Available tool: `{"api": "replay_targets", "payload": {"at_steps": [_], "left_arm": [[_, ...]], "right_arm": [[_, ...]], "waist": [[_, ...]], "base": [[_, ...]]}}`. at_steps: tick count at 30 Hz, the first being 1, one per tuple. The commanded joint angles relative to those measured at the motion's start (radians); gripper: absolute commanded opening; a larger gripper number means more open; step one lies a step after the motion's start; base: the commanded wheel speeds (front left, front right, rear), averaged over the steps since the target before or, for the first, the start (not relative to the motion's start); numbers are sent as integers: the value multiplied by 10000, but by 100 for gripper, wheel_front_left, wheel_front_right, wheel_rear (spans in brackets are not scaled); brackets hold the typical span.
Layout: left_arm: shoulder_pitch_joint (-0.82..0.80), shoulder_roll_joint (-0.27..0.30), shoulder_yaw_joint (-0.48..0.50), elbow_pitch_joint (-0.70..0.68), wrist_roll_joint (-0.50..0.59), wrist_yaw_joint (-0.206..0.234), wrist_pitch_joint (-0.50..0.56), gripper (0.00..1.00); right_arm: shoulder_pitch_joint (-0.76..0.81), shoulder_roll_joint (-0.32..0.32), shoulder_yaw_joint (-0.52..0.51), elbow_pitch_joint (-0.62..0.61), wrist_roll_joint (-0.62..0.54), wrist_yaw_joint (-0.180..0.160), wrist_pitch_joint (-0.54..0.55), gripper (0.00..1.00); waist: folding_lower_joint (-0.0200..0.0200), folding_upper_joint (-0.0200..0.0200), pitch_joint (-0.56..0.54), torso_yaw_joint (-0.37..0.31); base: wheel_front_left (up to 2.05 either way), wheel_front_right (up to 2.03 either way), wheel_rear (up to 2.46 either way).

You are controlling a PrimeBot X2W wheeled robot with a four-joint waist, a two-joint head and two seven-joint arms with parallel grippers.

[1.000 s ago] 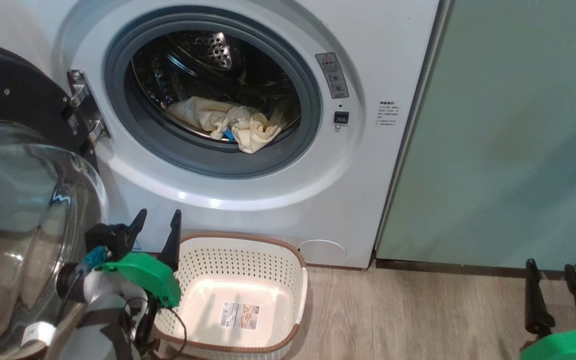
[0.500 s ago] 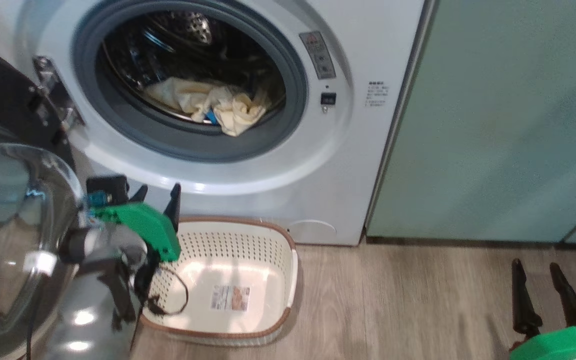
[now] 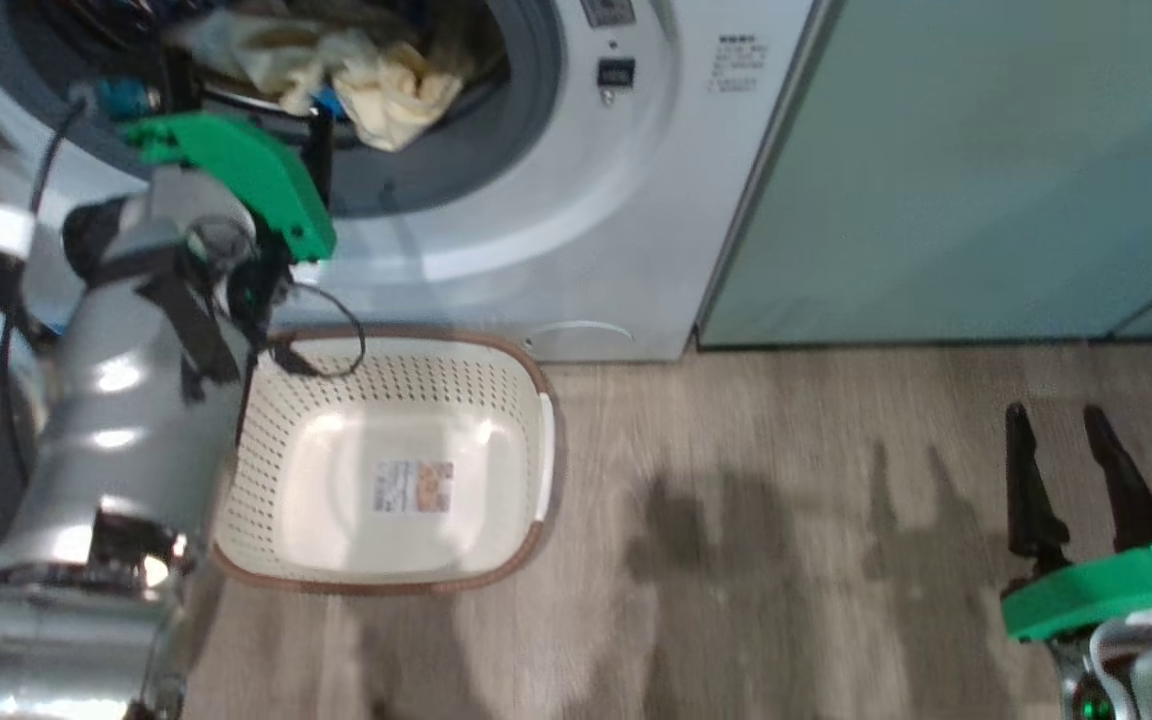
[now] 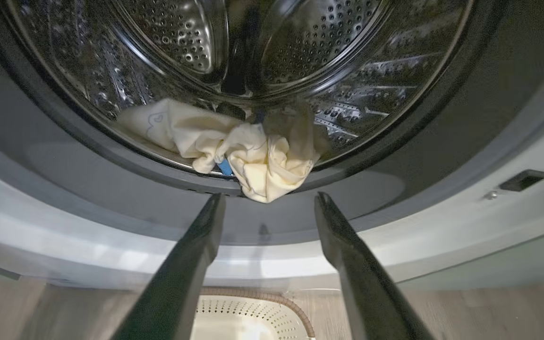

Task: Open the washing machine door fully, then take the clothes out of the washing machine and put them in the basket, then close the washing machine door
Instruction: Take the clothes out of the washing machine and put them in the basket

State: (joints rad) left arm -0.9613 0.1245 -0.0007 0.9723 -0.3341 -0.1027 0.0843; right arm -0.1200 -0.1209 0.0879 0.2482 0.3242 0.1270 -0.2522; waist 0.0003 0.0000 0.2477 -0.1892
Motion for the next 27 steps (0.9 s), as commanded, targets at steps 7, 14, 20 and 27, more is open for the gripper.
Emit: {"api": "replay_targets", "payload": {"at_steps": [7, 14, 20, 27], "left_arm": [[-2075, 568, 24, 971, 24, 27, 501, 100], [-3805, 672, -156, 1901, 102, 232, 794, 100], [-4734, 748, -467, 2537, 295, 345, 1125, 100], [-5304, 770, -819, 2863, 544, 661, 1337, 100]], "right_arm": [[-922, 14, 286, -417, 2, 37, -95, 100], [-1399, 10, 257, -524, -8, 37, -95, 100], [-1689, -61, 265, -663, -30, 37, -95, 100], [-1856, -165, 204, -755, -58, 37, -95, 100]], "waist": [[-3, 0, 1555, -631], [-3, 0, 2662, -821], [-3, 0, 3282, -967], [-3, 0, 3810, -966]], "base": [[0, 0, 0], [0, 0, 0], [0, 0, 0], [0, 0, 0]]}}
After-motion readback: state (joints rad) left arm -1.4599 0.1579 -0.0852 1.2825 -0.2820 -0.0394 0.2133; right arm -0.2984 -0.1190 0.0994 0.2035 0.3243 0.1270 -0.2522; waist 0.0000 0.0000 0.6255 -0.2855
